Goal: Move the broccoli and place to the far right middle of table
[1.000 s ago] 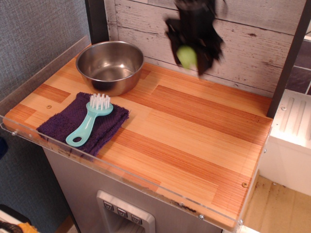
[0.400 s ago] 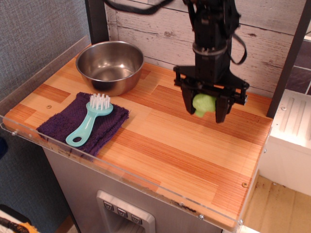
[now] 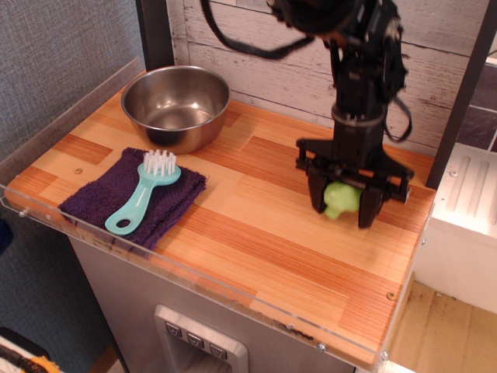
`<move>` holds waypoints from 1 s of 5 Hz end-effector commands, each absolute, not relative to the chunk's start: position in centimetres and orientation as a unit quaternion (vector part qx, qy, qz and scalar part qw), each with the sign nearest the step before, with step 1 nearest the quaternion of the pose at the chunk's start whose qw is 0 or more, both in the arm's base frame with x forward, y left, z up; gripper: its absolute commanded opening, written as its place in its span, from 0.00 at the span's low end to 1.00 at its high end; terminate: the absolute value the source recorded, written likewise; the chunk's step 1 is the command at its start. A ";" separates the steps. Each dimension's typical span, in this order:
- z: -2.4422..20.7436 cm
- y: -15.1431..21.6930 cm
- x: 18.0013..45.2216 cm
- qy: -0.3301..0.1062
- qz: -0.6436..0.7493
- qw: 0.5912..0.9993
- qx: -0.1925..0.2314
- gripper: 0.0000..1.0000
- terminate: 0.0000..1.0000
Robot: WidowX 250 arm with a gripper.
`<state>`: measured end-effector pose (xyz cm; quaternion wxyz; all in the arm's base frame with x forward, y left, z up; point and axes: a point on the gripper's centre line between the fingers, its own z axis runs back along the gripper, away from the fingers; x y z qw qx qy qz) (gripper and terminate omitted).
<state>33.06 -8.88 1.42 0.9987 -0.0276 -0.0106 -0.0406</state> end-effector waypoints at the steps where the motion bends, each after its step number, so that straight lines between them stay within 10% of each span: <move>1: 3.6 -9.5 32.7 -0.028 -0.077 0.996 -0.018 1.00 0.00; 3: 11.7 -7.6 30.2 -0.120 -0.089 0.988 -0.041 1.00 0.00; 5: 14.2 -3.9 27.9 -0.107 -0.031 0.993 -0.040 1.00 0.00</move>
